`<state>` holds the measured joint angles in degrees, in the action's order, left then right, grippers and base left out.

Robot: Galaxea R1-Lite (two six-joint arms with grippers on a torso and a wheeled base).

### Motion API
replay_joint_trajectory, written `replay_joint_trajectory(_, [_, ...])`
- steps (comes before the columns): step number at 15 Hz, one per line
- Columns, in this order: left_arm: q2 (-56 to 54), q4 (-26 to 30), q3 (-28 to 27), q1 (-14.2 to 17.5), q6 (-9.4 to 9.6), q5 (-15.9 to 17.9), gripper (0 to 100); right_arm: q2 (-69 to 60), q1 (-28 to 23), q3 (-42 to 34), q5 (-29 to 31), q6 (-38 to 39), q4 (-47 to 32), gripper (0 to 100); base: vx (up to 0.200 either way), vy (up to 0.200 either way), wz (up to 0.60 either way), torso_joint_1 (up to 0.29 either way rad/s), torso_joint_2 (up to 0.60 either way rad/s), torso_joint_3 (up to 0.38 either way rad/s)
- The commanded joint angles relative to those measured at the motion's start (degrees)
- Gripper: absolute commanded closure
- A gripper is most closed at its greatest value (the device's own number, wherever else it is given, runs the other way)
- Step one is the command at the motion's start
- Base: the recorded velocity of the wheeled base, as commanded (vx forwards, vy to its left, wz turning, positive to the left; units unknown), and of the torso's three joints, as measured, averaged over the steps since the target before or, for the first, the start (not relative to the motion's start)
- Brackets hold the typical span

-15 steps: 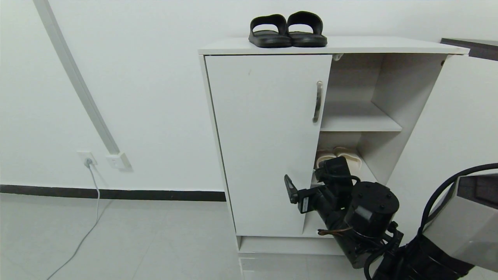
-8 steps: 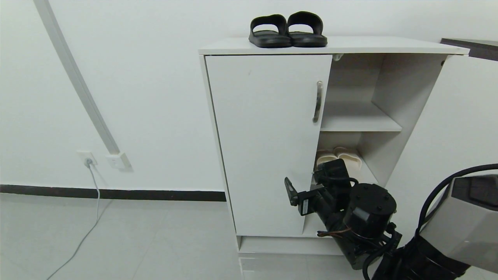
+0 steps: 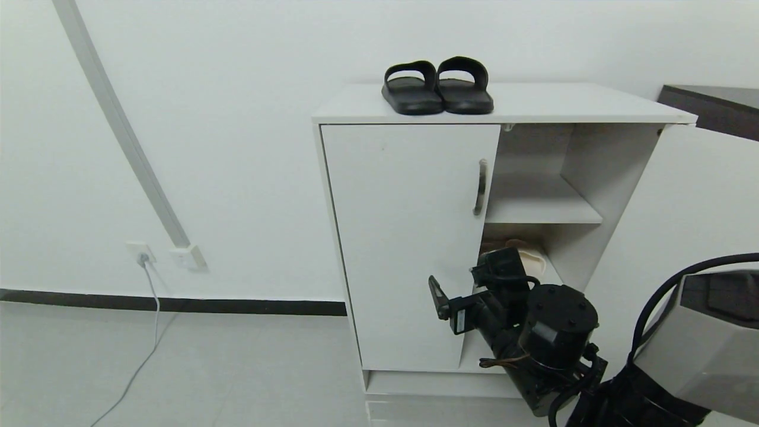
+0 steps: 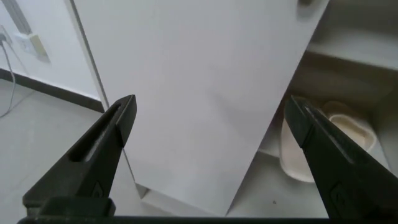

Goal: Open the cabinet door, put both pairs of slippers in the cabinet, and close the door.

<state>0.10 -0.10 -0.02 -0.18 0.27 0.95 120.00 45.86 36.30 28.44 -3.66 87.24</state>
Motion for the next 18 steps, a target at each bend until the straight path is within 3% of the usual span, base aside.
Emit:
replay_joint_trajectory(1, [0.0,0.0,0.0,0.0,0.0,0.0,100,0.1,0.0,-0.1,0.0,0.0,0.0,0,0.0,0.0,0.0,0.105,-0.48,-0.359])
replay_joint_trajectory(18, [0.0,0.0,0.0,0.0,0.0,0.0,100,0.4,-0.1,-0.1,0.0,-0.1,0.0,0,0.0,0.0,0.0,0.168,-0.49,-0.322])
